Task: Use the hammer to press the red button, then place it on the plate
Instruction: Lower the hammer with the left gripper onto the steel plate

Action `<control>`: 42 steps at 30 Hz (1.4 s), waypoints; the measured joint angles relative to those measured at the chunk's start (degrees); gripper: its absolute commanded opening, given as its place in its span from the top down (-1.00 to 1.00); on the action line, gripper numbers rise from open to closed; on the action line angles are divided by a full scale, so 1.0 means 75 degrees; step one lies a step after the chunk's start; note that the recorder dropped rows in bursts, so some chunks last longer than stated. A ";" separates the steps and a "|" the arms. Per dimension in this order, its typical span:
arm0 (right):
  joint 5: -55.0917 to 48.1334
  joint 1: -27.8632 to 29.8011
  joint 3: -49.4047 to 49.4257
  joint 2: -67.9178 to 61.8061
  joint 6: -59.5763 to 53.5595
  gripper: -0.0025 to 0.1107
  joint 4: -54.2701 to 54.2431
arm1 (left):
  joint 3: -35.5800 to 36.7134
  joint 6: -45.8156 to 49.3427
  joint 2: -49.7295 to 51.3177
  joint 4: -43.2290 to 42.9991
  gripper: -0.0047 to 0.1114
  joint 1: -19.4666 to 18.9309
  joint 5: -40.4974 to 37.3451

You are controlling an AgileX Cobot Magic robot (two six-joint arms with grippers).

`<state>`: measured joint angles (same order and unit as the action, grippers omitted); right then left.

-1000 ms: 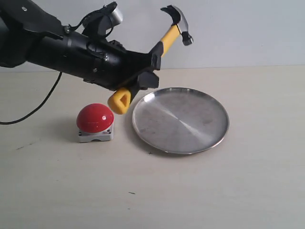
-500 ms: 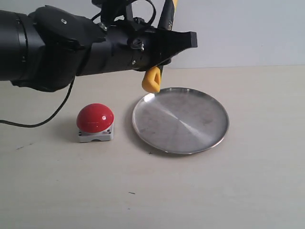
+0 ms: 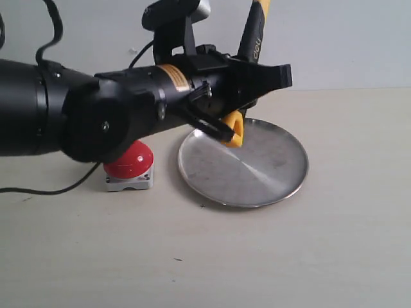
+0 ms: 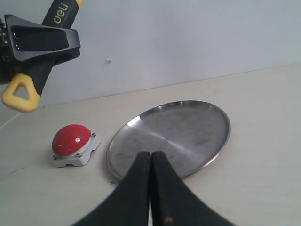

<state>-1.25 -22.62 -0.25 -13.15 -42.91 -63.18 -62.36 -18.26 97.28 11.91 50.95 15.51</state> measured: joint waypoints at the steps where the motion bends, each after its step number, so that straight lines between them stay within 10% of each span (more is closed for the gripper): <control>1: 0.0000 0.0000 0.0000 0.0000 0.0000 0.96 0.0000 | 0.0131 -0.0468 0.0000 -0.0406 0.92 -0.0013 0.0163; 10: 0.0000 0.0000 0.0000 0.0000 0.0000 0.96 0.0000 | 0.0861 -0.4093 0.1003 -0.1680 0.92 -0.0213 0.2527; 19: 0.0000 0.0000 0.0000 0.0000 0.0000 0.96 0.0000 | 0.0236 -0.7684 0.2215 -0.4512 0.92 -0.1335 0.1845; 42: 0.0000 0.0000 0.0000 0.0000 0.0000 0.96 0.0000 | -0.1966 -0.9013 0.3640 -0.6109 0.92 -0.1460 -0.0584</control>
<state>-1.25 -22.62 -0.25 -13.15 -42.91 -63.18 -77.10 -85.86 124.58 -33.91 40.00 11.13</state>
